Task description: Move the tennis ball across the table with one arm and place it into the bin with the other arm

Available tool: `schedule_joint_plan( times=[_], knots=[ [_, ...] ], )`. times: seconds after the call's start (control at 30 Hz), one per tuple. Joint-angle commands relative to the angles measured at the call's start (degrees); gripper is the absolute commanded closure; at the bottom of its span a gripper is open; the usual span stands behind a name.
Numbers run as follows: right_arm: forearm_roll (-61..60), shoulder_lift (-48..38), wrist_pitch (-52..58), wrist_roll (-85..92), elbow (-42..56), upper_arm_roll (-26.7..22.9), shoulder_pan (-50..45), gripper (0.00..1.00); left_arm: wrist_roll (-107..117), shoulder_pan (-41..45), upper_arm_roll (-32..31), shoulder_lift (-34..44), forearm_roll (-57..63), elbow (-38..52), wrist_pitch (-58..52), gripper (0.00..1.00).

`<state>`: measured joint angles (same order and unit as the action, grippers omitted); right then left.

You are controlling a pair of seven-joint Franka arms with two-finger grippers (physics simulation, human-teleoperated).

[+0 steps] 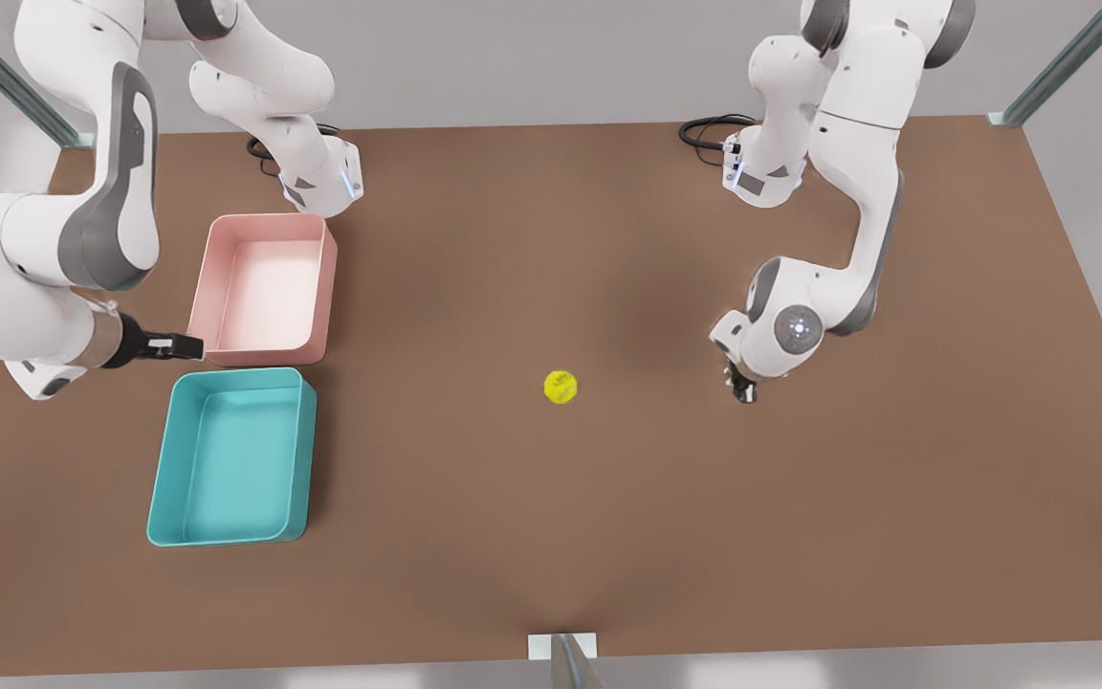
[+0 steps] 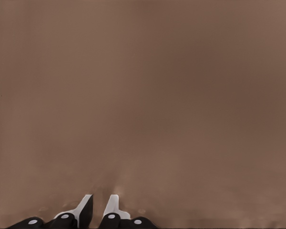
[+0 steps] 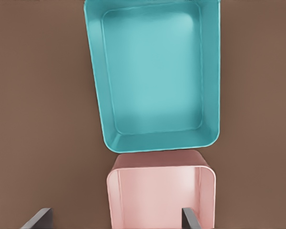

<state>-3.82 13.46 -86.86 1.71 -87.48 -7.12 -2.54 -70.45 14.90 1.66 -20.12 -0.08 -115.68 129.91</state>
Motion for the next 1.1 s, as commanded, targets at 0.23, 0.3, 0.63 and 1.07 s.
schedule_joint_plan(
  times=[0.23,0.3,0.63,1.07],
  knots=[
    [-4.9,14.5,-22.3,-10.7,2.7,0.4,-10.1,0.0,79.6,2.1,16.5,2.9,-7.8,34.6,-54.9,0.0],
    [-5.1,18.3,-29.0,-10.8,2.4,0.4,-11.1,0.0,76.2,-0.9,16.6,3.2,-7.4,34.6,-55.1,0.0],
    [-5.3,22.8,-40.8,-10.8,-3.3,0.4,-15.0,0.0,76.2,-0.7,16.4,2.5,-6.0,33.8,-57.1,0.0],
    [-4.9,17.0,-44.8,-10.4,-16.1,0.4,-15.8,0.0,76.2,-0.7,16.4,2.2,-6.0,33.9,-57.1,0.0]
  ],
)
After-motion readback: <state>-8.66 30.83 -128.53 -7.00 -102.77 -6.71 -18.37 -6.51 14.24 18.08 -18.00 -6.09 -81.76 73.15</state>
